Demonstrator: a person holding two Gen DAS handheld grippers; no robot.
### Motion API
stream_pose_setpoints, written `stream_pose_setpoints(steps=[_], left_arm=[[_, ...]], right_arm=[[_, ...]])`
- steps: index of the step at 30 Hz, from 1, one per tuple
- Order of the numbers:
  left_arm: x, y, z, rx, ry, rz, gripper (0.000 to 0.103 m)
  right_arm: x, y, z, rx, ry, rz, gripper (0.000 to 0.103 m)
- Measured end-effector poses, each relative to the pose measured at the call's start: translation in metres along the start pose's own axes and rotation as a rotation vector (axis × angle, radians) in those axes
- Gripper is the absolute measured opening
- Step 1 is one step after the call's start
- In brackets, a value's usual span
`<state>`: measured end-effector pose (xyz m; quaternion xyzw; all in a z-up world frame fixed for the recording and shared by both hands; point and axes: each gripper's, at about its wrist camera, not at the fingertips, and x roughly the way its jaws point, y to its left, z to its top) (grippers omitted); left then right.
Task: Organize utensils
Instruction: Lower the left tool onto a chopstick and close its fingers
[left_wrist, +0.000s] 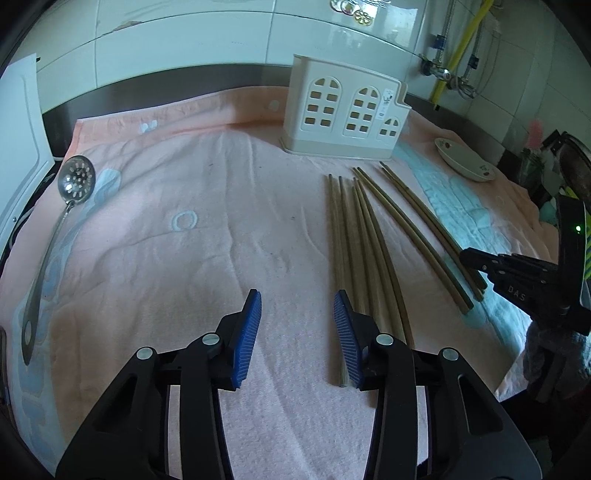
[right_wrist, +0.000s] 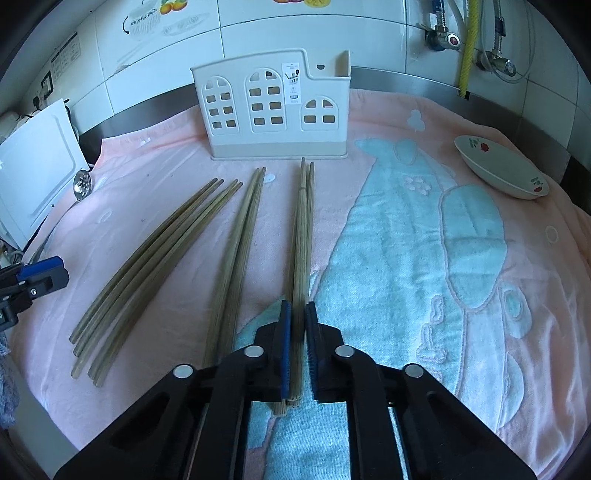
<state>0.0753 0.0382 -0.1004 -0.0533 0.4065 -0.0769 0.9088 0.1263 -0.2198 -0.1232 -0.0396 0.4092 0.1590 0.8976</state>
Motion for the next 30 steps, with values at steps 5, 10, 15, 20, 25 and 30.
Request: stream_pose_setpoints(steps=[5,10,15,20,25,30], left_arm=[[0.007,-0.008,0.001,0.015,0.021,-0.03,0.034],[0.015,-0.016,0.002,0.038,0.038,-0.049,0.025],[0.027,-0.023,0.006,0.053,0.056,-0.053,0.022],[0.038,-0.026,0.009,0.043,0.075,-0.051,0.016],[0.046,-0.025,0.008,0.022,0.091,-0.047,0.015],[0.051,-0.03,0.009,0.025,0.093,-0.017,0.015]], right_arm=[[-0.001,-0.003,0.0,0.011,-0.009,0.006,0.007],[-0.012,-0.007,0.001,0.027,-0.041,0.008,0.007],[-0.027,-0.014,0.003,0.048,-0.079,0.009,0.007],[-0.043,-0.019,0.005,0.056,-0.118,0.01,0.007],[-0.054,-0.022,0.007,0.06,-0.148,0.012,0.007],[-0.061,-0.023,0.009,0.063,-0.168,0.011,0.007]])
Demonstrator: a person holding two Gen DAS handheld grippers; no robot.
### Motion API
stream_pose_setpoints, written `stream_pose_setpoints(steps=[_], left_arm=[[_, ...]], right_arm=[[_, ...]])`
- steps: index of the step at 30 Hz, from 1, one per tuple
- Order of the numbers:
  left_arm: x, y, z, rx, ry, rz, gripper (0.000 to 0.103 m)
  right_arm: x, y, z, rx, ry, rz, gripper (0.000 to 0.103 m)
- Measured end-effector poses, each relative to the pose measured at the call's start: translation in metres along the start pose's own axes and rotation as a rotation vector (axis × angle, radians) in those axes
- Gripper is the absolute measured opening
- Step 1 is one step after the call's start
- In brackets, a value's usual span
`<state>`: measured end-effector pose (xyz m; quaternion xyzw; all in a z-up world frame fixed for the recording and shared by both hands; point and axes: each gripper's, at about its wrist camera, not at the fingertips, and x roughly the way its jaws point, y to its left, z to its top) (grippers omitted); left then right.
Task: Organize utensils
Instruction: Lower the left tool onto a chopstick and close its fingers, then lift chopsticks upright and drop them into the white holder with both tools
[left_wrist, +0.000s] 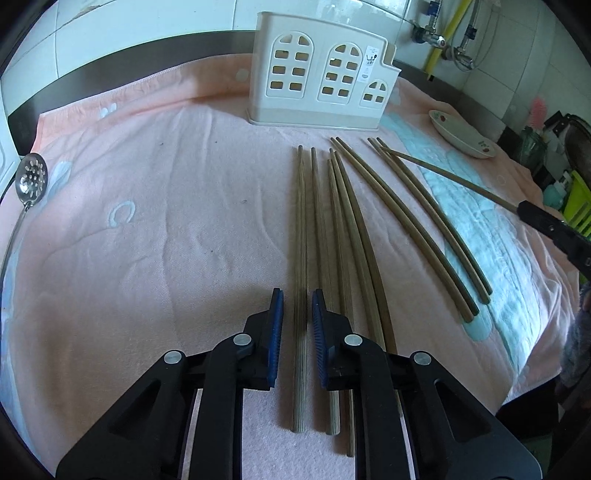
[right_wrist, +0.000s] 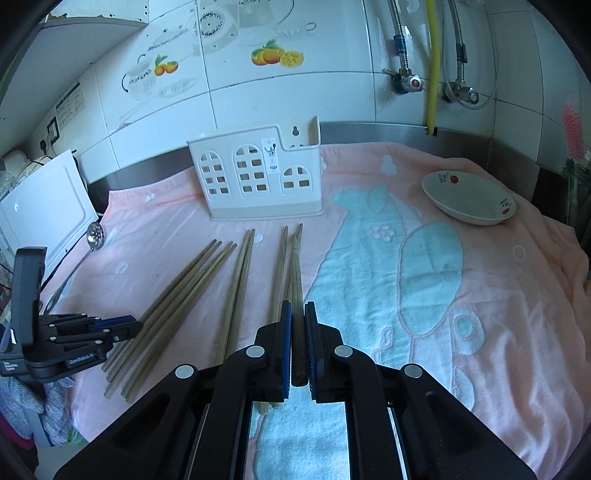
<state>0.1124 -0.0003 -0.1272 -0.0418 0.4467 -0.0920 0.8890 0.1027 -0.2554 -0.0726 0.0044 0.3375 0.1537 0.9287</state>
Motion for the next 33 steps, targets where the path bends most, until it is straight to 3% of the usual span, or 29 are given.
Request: stream_pose_setpoints(steps=[4,8,19,25,33], left_arm=[[0.003,-0.007,0.001,0.028,-0.004,0.045,0.015],[-0.001,-0.009,0.003,0.032,-0.011,0.057,0.006],[-0.067,-0.014,0.028,0.084,-0.192,0.017,0.005],[-0.082,-0.015,0.051,0.114,-0.22,-0.022,0.005],[-0.094,-0.023,0.092,0.197,-0.241,-0.025,0.005]], right_arm=[[-0.003,-0.001,0.002,-0.001,-0.007,-0.001,0.007],[-0.01,-0.001,0.007,0.005,-0.02,0.0,0.007],[-0.03,0.002,0.038,-0.038,-0.07,-0.004,0.007],[-0.033,0.008,0.066,-0.085,-0.082,0.007,0.007],[-0.032,0.013,0.14,-0.156,-0.062,0.033,0.007]])
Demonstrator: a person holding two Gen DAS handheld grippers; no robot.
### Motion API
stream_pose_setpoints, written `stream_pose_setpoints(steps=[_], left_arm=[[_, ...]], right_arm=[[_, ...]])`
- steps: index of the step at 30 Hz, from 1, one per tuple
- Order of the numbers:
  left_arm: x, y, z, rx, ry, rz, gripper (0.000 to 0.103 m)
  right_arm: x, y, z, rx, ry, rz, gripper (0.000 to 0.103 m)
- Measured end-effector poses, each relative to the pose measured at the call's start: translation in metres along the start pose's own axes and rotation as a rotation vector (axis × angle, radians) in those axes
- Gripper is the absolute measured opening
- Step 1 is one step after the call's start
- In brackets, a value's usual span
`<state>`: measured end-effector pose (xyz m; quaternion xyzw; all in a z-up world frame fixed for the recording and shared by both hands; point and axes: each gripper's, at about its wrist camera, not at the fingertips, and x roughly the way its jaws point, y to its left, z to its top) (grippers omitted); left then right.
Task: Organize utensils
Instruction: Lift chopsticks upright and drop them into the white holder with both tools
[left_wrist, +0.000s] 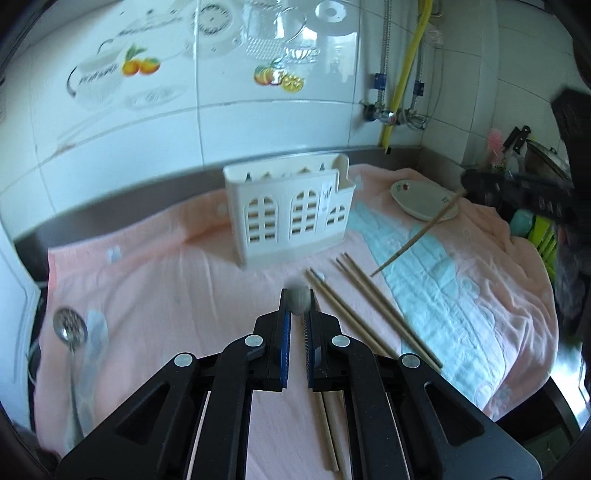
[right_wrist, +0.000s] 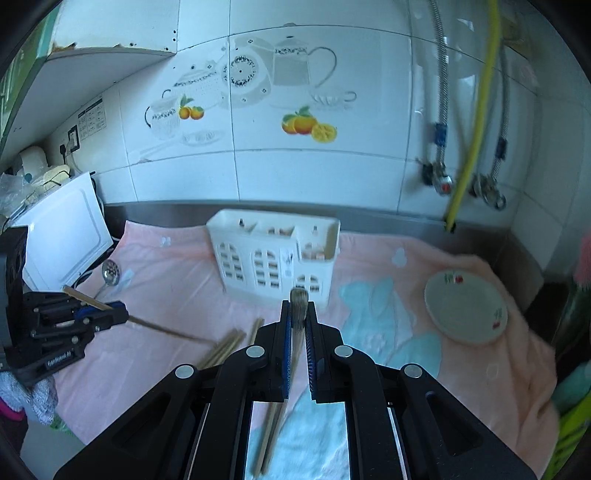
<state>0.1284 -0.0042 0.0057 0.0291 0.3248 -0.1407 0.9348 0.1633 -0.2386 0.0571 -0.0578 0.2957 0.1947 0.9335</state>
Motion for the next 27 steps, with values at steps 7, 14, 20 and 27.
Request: stream_pose_setpoints(steps=[7,14,20,27], left_arm=[[0.002,0.008,0.029,0.026,0.002,0.003,0.005],[-0.018,0.018,0.062,0.027,-0.044,-0.006,0.005],[-0.05,0.022,0.107,0.037,-0.12,-0.032,0.005],[-0.061,0.019,0.161,0.09,-0.224,0.025,0.005]], right_arm=[[-0.001,-0.011,0.071,-0.001,-0.03,0.011,0.007],[0.017,-0.014,0.122,-0.018,-0.051,-0.042,0.007],[0.043,-0.016,0.137,-0.018,-0.036,-0.072,0.007],[0.075,-0.018,0.129,-0.001,0.014,-0.064,0.007]])
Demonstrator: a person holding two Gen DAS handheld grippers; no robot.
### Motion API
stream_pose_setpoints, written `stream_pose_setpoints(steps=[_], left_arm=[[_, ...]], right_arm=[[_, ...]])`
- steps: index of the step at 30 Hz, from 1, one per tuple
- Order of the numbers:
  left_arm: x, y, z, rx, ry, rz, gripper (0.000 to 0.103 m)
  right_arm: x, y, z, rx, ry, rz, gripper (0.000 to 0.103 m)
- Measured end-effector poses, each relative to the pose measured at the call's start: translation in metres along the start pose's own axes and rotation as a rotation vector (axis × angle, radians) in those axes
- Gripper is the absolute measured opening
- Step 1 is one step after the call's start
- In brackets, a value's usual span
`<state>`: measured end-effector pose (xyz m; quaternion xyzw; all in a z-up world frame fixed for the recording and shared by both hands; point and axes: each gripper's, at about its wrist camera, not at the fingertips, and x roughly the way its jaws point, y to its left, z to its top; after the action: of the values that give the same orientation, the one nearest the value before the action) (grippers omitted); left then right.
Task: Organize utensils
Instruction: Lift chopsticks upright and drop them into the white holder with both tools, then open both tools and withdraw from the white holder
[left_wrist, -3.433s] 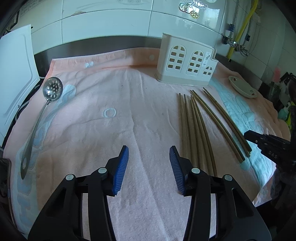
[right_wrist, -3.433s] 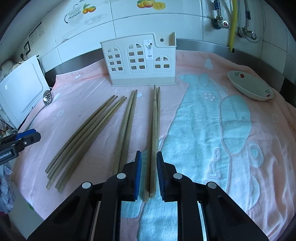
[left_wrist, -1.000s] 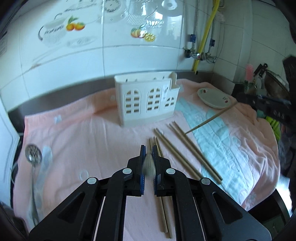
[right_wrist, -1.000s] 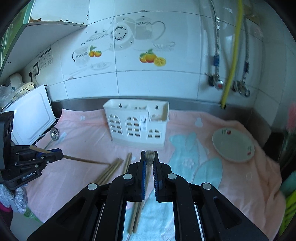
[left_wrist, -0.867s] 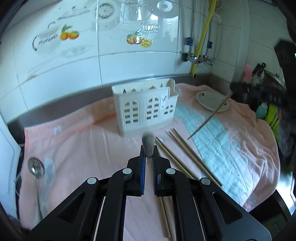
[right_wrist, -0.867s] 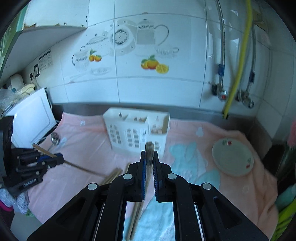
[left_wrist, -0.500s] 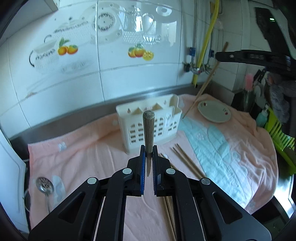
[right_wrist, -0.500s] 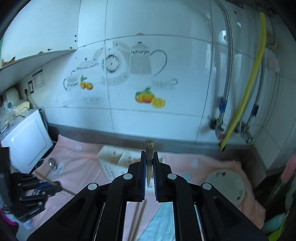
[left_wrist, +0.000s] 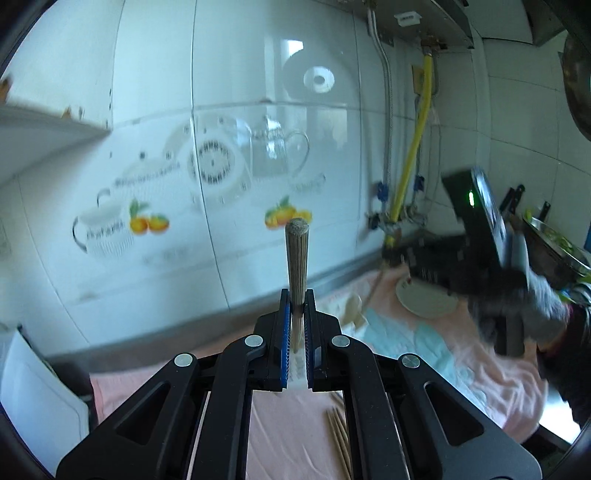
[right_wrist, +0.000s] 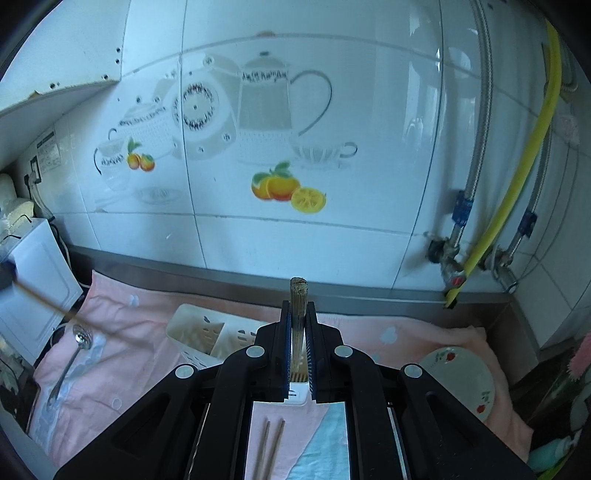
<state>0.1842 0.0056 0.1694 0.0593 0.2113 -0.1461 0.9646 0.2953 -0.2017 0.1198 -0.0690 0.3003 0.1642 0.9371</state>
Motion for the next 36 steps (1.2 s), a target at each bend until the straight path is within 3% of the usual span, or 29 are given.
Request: stream_pose_setpoints(steps=[6,15,25,32,34,36], left_arm=[[0.051,0.014,0.006,-0.061,0.051,-0.001,0.005],[0.117,0.029,-0.027,-0.144,0.193,-0.003,0.005],[0.129,0.034,-0.041,-0.162,0.249,-0.006,0.006],[0.126,0.036,-0.041,-0.165,0.244,-0.005,0.008],[0.122,0.037,-0.039,-0.17,0.238,-0.006,0.011],[0.114,0.036,-0.038,-0.168,0.225,0.001,0.021]], right_arm=[[0.013,0.002,-0.006,-0.012,0.027,0.002,0.007],[0.018,-0.002,-0.009,-0.015,0.034,0.005,0.007],[0.027,-0.006,-0.013,-0.001,0.052,-0.001,0.007],[0.022,-0.008,-0.012,0.009,0.038,0.003,0.009],[0.017,-0.008,-0.011,0.012,0.029,0.002,0.015],[0.011,-0.009,-0.011,0.014,0.018,-0.003,0.02]])
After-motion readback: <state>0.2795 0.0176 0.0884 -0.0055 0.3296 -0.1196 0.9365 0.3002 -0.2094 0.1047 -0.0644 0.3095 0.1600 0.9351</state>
